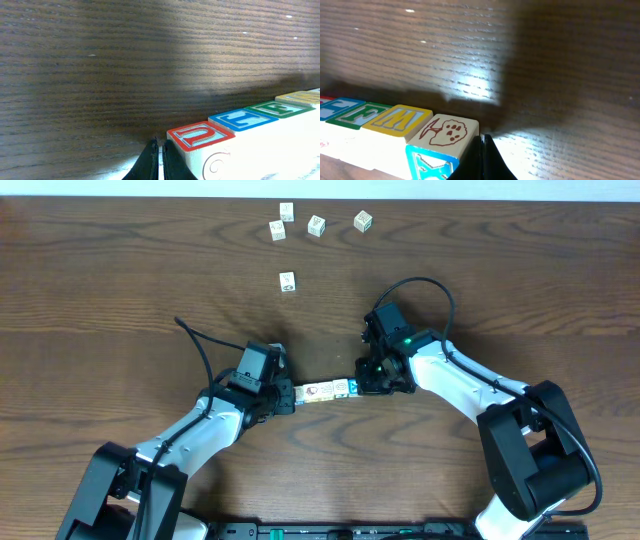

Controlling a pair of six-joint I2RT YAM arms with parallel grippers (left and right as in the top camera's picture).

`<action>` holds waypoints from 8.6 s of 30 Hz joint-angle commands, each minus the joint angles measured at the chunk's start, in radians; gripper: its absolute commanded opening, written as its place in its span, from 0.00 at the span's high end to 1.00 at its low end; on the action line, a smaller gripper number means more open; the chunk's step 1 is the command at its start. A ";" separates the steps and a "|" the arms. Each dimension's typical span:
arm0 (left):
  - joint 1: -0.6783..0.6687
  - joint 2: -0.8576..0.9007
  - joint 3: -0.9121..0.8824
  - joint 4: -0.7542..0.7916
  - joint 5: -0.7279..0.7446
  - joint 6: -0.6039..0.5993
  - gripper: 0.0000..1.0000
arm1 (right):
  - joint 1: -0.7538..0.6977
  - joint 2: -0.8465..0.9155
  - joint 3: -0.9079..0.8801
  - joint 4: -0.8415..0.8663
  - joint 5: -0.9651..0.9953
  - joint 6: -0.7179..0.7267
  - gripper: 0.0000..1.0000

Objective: Lift 5 blocks

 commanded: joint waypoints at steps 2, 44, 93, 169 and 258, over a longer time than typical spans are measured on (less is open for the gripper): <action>-0.019 -0.012 0.006 0.020 0.129 0.013 0.93 | 0.037 -0.001 0.008 0.026 -0.179 -0.021 0.99; -0.019 -0.076 0.045 0.019 0.204 0.013 0.93 | 0.037 -0.082 0.008 0.060 -0.284 -0.084 0.99; -0.019 -0.146 0.045 0.027 0.230 -0.015 0.93 | 0.079 -0.093 0.008 0.190 -0.355 -0.016 0.99; -0.019 -0.147 0.170 -0.015 0.230 -0.058 0.93 | 0.117 -0.170 0.016 0.111 -0.317 -0.020 0.99; -0.021 -0.257 0.181 -0.048 0.230 -0.071 0.93 | 0.117 -0.340 0.016 0.099 -0.343 0.003 0.99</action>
